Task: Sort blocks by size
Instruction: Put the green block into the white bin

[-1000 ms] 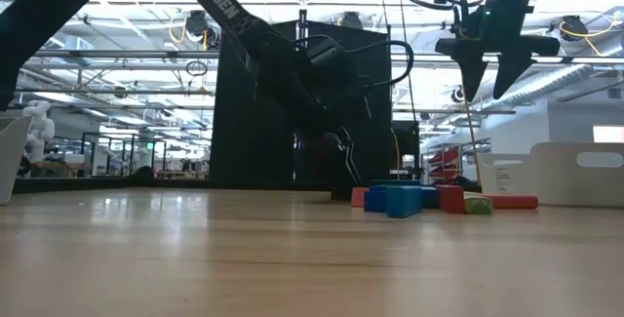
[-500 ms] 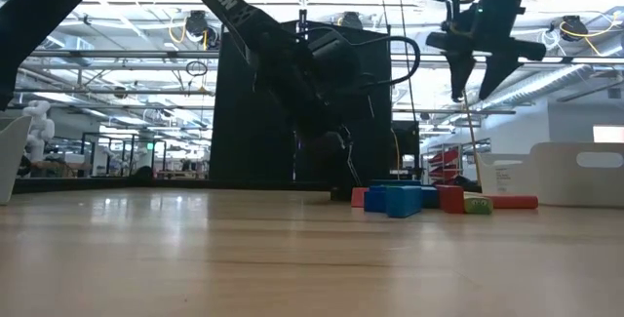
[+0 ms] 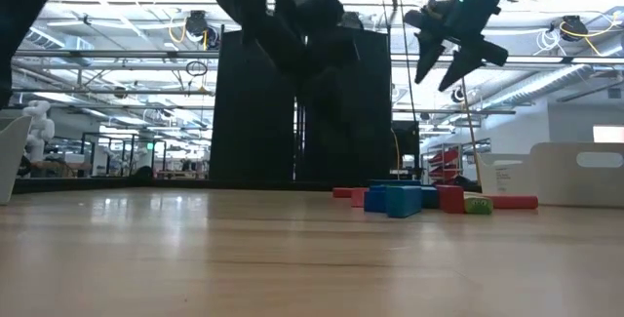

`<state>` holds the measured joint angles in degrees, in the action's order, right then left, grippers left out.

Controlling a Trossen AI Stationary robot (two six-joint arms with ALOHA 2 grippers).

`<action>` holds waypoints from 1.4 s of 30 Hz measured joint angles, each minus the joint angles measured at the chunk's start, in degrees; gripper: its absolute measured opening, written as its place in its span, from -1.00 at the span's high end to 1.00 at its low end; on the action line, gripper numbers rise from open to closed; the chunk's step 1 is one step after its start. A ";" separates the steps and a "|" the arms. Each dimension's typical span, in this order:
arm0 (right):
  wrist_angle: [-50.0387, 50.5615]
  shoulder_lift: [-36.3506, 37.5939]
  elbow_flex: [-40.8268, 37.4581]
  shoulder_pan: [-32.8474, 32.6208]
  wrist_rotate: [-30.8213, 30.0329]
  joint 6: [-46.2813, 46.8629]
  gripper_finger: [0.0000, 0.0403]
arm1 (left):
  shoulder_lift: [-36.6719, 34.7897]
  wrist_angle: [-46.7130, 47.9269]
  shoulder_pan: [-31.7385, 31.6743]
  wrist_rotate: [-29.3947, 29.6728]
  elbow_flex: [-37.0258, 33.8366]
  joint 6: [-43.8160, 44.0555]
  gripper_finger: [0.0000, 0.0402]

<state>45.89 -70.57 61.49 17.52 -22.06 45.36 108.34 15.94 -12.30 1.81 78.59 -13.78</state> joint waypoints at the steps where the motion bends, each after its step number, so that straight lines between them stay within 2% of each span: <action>1: -0.95 0.00 0.00 0.00 0.39 0.00 -0.20 | -1.64 0.00 -0.21 0.98 0.00 -0.02 0.57; 7: -12.87 0.04 0.02 0.55 10.67 0.35 -0.20 | -8.64 -1.94 -0.94 7.57 0.11 -0.05 0.57; 12: -25.12 0.04 0.02 0.81 19.47 1.00 -0.20 | -12.32 -4.18 -0.72 8.94 0.17 -0.52 0.57; 17: -32.61 0.04 0.04 1.54 23.83 2.63 -0.20 | -13.30 -5.14 -0.06 9.24 0.13 -0.74 0.57; 33: -30.80 -0.27 0.04 1.64 24.94 1.97 -0.07 | -13.25 -5.62 2.26 10.75 0.11 -2.69 0.57; 42: -30.30 -0.31 0.02 1.64 24.93 1.73 -0.07 | -13.25 -7.14 3.52 10.75 0.13 -3.28 0.57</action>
<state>15.59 -70.87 61.52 19.16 2.87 47.09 95.09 8.80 -8.78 12.56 78.72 -17.07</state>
